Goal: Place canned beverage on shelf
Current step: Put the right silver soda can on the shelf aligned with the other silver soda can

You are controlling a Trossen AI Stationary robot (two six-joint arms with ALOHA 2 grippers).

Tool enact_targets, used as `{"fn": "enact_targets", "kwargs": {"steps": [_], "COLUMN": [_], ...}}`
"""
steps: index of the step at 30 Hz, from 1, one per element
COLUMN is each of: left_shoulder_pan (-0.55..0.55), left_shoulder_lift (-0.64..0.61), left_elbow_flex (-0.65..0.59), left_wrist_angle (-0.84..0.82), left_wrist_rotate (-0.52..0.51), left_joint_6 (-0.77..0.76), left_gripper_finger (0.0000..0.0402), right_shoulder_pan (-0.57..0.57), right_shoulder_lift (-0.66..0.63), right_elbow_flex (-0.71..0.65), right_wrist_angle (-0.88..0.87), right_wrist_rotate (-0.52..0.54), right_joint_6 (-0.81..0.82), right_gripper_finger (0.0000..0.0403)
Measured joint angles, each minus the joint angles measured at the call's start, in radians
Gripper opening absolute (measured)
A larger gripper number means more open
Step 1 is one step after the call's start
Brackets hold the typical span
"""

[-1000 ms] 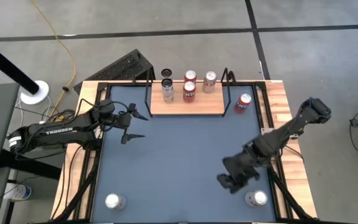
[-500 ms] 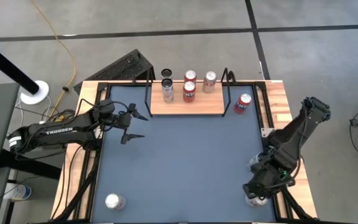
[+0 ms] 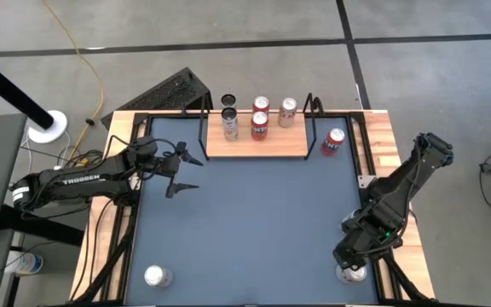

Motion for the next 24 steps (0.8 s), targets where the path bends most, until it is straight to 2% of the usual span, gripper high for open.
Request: {"fn": "enact_targets", "kwargs": {"steps": [5,10,15,24], "left_shoulder_pan": [0.0,0.0,0.0,0.0], "left_shoulder_lift": [0.0,0.0,0.0,0.0], "left_elbow_flex": [0.0,0.0,0.0,0.0], "left_wrist_angle": [-0.002,-0.011,-0.01,-0.014], "left_wrist_rotate": [0.0,0.0,0.0,0.0], "left_joint_6": [0.005,0.025,0.028,0.033], "left_gripper_finger": [0.0364,0.0364,0.0364,0.0364], "right_shoulder_pan": [0.0,0.002,0.001,-0.001], "right_shoulder_lift": [0.009,0.01,0.01,0.009], "right_elbow_flex": [0.0,-0.027,-0.089,-0.204], "right_wrist_angle": [-0.001,0.041,0.13,0.24], "right_wrist_rotate": [0.0,0.004,0.005,0.004], "right_joint_6": [-0.001,-0.001,-0.014,-0.026], "right_gripper_finger": [0.0281,0.0344,0.0369,0.0372]}}
